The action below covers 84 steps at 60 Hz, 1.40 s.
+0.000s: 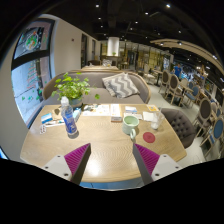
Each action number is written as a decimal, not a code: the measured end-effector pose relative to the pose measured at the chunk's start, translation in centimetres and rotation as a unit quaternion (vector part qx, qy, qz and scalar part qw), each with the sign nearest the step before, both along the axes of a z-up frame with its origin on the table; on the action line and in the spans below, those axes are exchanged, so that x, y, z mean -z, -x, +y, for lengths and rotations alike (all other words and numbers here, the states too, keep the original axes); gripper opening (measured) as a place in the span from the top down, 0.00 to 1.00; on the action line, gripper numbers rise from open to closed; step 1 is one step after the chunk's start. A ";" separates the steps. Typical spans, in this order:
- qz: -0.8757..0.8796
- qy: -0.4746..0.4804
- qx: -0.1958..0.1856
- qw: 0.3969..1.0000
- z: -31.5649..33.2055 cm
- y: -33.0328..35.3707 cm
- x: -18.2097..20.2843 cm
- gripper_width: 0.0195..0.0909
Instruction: Pour water
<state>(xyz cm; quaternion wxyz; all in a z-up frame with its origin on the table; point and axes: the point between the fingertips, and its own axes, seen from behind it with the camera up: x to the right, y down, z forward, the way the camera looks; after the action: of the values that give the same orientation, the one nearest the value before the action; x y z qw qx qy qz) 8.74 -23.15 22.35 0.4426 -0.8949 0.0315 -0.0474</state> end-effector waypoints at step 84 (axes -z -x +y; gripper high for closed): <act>0.046 -0.095 -0.050 0.993 29.3 22.0 14.6 0.76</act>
<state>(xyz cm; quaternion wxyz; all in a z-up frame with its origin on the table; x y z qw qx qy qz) -13.21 6.20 7.75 0.5259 -0.8502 0.0113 0.0195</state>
